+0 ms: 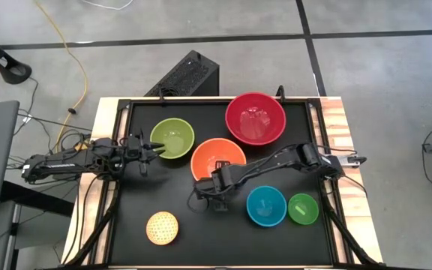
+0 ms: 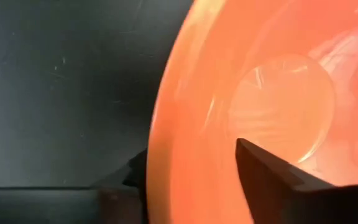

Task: Nest bowls inside each other
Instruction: Stack the orange bowl on top of the red bowl, then stack the light green bowl on top of the orange bowl

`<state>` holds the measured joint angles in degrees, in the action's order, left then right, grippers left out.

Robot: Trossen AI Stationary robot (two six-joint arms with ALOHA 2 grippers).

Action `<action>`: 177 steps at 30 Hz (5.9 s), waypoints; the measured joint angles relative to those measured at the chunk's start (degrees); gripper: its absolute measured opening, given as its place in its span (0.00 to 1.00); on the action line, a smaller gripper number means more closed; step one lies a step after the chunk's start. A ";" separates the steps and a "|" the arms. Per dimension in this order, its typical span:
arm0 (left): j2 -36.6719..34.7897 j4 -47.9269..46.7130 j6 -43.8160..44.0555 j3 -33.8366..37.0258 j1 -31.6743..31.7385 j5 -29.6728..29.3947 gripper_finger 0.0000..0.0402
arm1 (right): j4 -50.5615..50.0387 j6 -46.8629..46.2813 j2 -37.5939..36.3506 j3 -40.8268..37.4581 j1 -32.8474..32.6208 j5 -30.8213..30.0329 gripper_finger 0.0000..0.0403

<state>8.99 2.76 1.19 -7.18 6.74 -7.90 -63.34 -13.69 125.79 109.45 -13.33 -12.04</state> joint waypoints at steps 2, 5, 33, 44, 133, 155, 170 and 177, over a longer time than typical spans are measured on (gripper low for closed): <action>-0.02 -0.43 0.52 0.00 -0.02 0.02 0.22 | -0.02 0.02 0.01 0.00 0.04 0.33 0.37; 0.00 -0.54 1.10 0.00 0.00 0.02 0.22 | 0.30 0.32 -0.18 0.00 0.42 2.94 0.15; -0.02 -0.72 1.49 0.00 0.00 -0.07 0.22 | -24.28 5.52 -21.40 18.53 7.05 -4.97 0.04; -0.02 -0.72 2.18 0.00 -0.01 -0.07 0.22 | -13.90 9.68 -30.55 -5.00 23.00 -3.47 0.04; 0.00 -0.74 3.16 -0.02 0.00 -0.26 0.22 | 10.46 0.61 -27.40 -8.66 22.95 7.63 0.54; 0.00 -0.90 3.00 -0.02 0.00 -0.49 0.22 | 41.15 41.50 -2.45 -4.99 15.38 6.22 0.55; 0.00 -2.93 2.32 -0.02 -0.02 -3.50 0.22 | 34.65 52.52 10.30 7.76 18.97 3.54 0.55; 0.00 -2.93 2.08 -0.02 -0.02 -3.51 0.22 | 33.30 56.97 13.46 10.45 18.98 2.92 0.39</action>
<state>8.99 -0.16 3.27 -7.20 6.73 -11.41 -30.04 43.28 139.24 119.90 5.65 -9.13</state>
